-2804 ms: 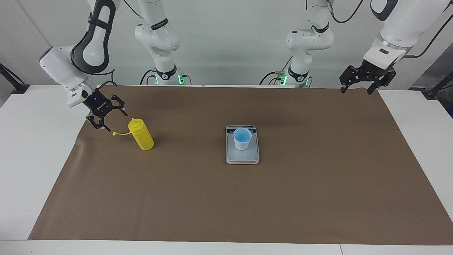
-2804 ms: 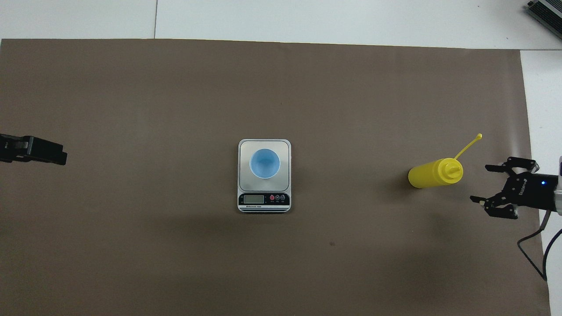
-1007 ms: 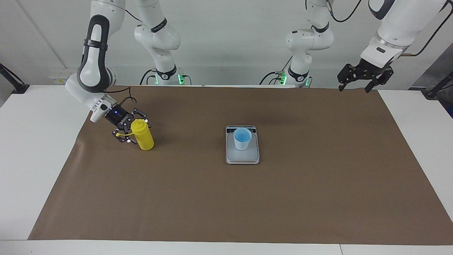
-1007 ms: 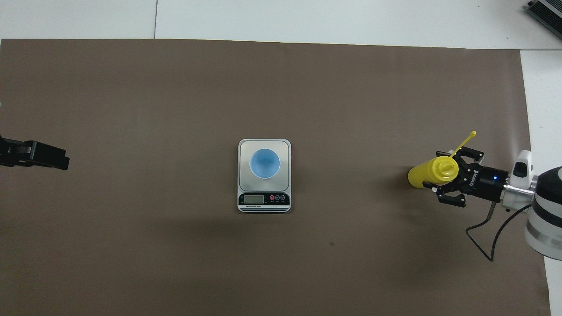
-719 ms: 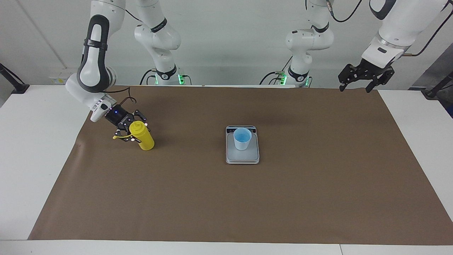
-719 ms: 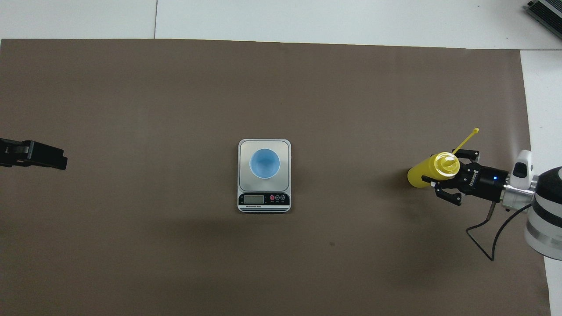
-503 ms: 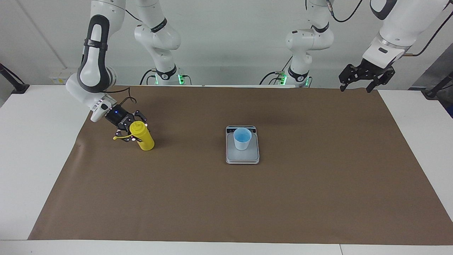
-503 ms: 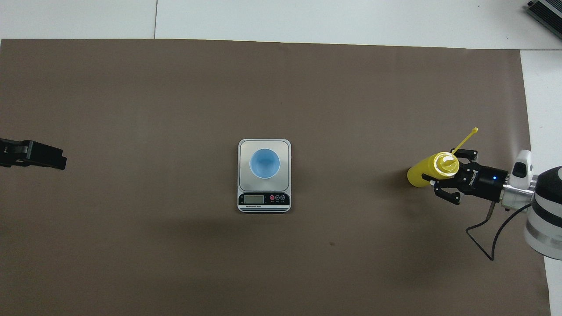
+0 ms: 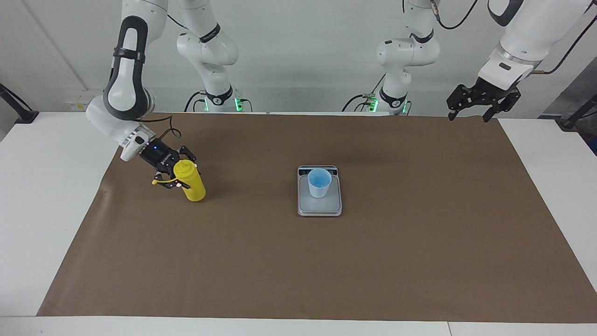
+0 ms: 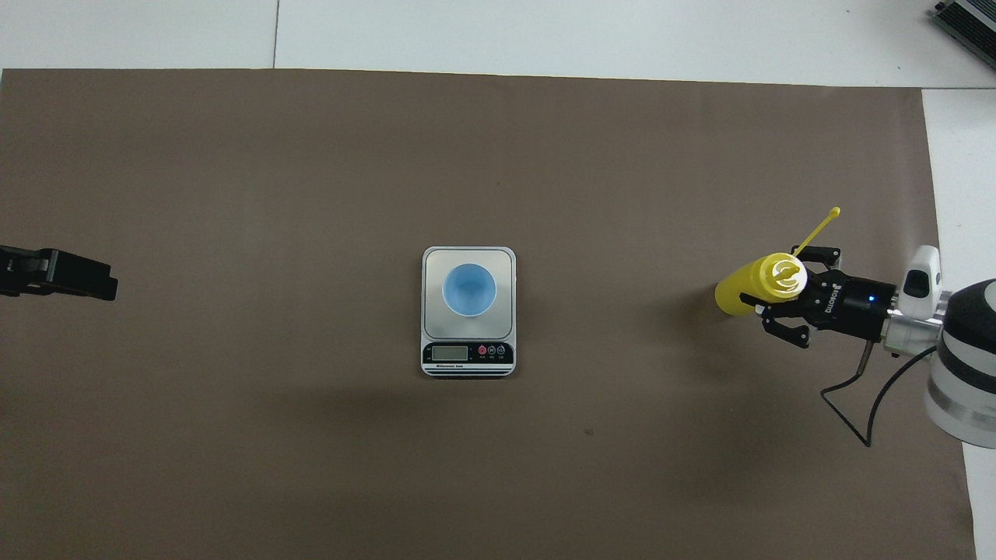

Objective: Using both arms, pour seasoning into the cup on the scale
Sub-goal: 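Lift the yellow bottle with the right gripper over the blue cup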

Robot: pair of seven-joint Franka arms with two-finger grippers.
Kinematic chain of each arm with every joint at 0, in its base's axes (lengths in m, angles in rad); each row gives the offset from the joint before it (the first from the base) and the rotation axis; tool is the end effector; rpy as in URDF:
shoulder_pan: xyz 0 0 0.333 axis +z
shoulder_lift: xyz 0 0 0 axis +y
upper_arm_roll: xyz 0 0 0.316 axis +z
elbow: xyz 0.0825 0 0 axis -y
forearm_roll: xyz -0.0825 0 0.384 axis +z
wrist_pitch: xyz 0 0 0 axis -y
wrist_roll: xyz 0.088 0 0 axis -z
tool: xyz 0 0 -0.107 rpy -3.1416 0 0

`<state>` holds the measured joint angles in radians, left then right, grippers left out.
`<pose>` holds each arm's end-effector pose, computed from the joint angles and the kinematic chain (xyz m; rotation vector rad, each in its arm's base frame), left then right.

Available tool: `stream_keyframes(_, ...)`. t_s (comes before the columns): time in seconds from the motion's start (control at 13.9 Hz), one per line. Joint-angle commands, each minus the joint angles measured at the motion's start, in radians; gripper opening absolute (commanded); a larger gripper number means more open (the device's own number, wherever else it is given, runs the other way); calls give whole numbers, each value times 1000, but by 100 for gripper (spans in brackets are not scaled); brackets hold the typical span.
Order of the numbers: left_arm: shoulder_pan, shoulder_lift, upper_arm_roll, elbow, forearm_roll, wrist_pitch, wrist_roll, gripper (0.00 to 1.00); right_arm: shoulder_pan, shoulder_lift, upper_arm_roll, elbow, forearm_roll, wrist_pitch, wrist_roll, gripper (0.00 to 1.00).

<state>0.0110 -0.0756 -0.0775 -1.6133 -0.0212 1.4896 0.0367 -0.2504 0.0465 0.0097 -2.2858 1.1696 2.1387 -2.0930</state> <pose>0.5209 -0.0388 0.6383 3.1218 -0.1626 -0.0759 0.5103 -0.0846 0.3366 -2.1041 -1.2521 -1.0045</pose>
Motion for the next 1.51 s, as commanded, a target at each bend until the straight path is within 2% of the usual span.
stream_keyframes(0.0,11,-30,-2,-31,-13,1,-9,100,2,-19,10,18,8,7,37,0)
stream_keyframes(0.29,11,-29,-2,-31,-13,1,-9,100,55,-22,10,80,-71,15,141,0)
stream_keyframes(0.58,11,-30,-2,-31,-13,1,-9,100,101,-25,10,107,-160,84,197,0)
stream_keyframes(0.93,11,-29,-2,-31,-13,1,-9,100,163,-31,12,210,-514,83,336,0)
stream_keyframes(1.15,11,-30,-2,-31,-13,1,-9,100,224,-40,12,218,-593,96,440,0)
stream_keyframes(1.44,11,-29,-2,-30,-13,1,-9,100,324,-30,13,267,-772,145,634,0)
